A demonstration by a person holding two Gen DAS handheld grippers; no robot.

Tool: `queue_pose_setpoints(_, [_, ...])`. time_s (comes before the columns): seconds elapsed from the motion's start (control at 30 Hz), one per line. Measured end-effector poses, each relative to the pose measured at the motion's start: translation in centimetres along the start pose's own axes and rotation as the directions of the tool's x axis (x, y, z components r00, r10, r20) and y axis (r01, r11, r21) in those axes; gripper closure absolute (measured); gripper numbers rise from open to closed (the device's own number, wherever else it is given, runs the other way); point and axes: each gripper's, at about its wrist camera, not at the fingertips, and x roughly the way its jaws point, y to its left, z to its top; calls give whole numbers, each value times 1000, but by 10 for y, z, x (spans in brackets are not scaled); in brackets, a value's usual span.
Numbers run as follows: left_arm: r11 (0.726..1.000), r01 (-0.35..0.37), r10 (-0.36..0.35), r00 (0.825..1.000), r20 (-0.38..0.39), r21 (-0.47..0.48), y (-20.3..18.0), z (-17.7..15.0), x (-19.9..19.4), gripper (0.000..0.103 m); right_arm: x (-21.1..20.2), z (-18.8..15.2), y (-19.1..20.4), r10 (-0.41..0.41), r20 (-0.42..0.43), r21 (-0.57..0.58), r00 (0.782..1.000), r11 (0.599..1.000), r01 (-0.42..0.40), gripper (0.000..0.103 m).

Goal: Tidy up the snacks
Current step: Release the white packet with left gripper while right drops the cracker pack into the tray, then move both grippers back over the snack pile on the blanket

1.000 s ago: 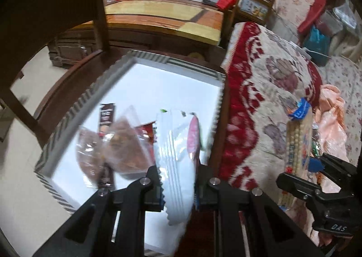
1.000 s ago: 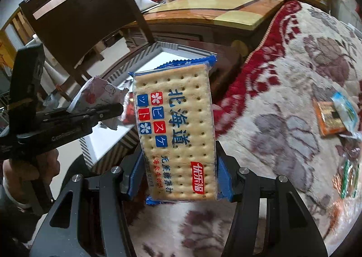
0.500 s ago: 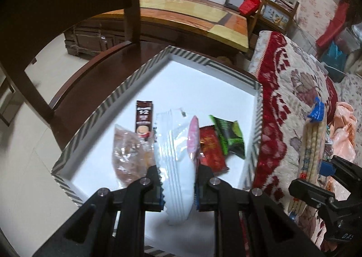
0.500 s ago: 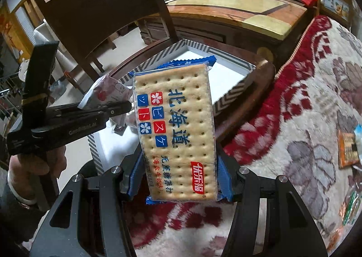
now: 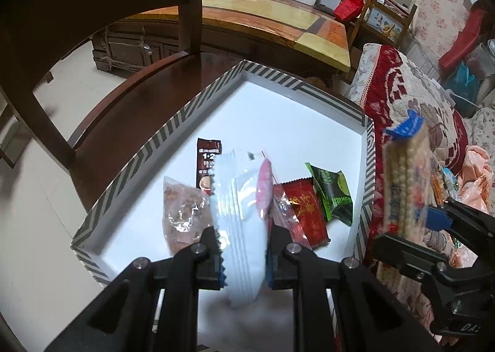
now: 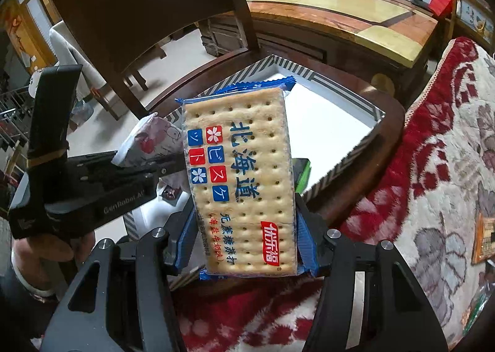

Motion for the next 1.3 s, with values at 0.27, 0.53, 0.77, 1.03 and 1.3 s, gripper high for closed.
queue_pose_setpoints(0.27, [1000,-9,9,1000,-5,-8,6,4,6,84,20,18,2,1,-16,1,1000,1000,-1,48])
queue_pose_setpoints(0.53, [1000,-11,11,1000,-13,-16,9,9,14,84,56,39,-3,-36,-69,20,997,999,38,48])
queue_pose_setpoints(0.77, [999,-29,29,999,-18,-30,10,9,18,82,73,44,1,-58,-90,18,994,998,60,49])
queue_pose_setpoints(1.03, [999,-47,47,999,1,-21,4,6,8,36,45,35,-8,19,-28,118,999,993,-15,46])
queue_pose_setpoints(1.3, [998,-68,67,997,46,3,-9,-2,-15,27,3,11,-14,30,54,144,998,989,-37,46])
